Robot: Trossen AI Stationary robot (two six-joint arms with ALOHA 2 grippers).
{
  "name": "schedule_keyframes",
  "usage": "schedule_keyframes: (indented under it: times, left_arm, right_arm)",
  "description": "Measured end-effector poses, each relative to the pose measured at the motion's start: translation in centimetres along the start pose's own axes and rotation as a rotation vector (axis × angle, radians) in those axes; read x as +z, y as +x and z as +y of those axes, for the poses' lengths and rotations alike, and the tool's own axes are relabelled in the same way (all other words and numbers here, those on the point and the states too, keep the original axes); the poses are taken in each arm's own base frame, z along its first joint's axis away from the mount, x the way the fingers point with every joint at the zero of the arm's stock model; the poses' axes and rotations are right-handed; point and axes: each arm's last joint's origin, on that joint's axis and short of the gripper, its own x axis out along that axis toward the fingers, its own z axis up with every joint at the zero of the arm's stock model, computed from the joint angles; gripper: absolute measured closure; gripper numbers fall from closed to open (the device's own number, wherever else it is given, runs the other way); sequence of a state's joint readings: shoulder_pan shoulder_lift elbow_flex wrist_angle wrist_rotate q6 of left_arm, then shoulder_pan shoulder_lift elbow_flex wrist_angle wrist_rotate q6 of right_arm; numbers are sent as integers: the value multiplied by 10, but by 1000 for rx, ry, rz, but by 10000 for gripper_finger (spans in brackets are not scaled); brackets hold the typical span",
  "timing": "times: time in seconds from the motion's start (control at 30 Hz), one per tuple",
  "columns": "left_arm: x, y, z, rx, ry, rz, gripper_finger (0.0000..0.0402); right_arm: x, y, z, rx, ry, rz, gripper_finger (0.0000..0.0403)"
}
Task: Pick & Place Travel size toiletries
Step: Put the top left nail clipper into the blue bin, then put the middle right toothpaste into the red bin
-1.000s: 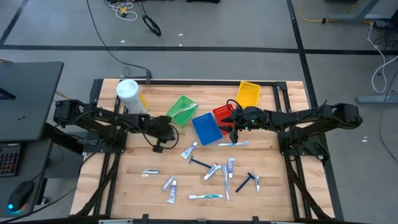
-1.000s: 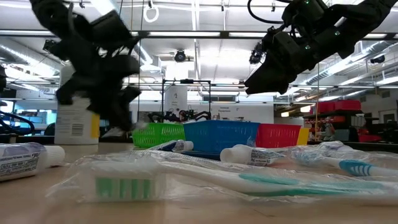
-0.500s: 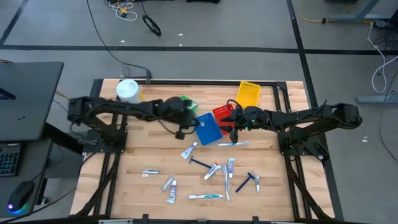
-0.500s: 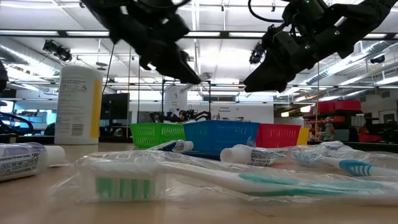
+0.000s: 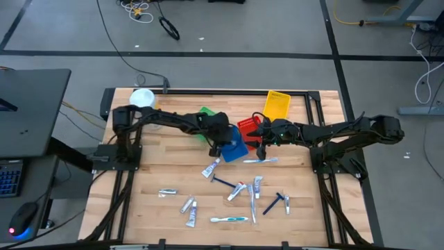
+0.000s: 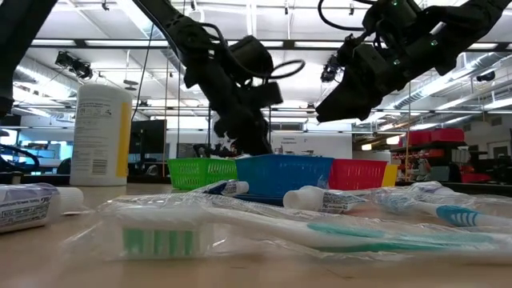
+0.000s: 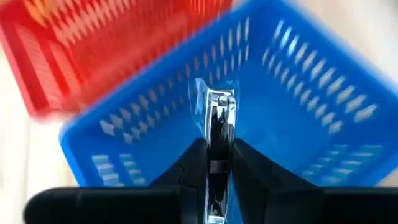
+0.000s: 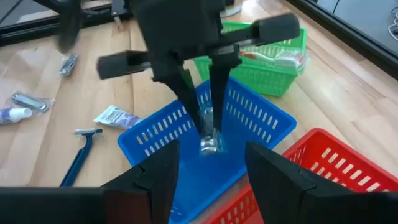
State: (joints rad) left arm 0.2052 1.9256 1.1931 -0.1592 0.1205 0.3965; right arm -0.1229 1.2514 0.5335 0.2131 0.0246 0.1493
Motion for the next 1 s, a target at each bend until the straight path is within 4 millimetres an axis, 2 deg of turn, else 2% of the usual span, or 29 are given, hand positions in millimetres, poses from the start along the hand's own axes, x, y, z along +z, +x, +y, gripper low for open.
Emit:
schedule_keyframes:
  times: [0.23, 0.37, 0.73, 0.83, 1.0]
  left_arm:
    - [-10, 0, 11, 180, -31, 132, 327]
    - [-12, -1, 14, 188, -66, 135, 306]
    - [-13, -1, 15, 201, -3, 153, 243]
    - [-8, -9, 14, 181, -1, 123, 230]
    - [9, -40, 12, 121, -6, 18, 226]
  right_arm:
    - [-1, 0, 0, -2, 0, 14, 210]
    - [-1, 0, 0, -8, 0, 14, 210]
    - [-1, 0, -1, -12, 0, 13, 210]
    - [-1, 0, -1, -33, -1, 11, 210]
    - [-2, 0, -1, -31, -8, 18, 210]
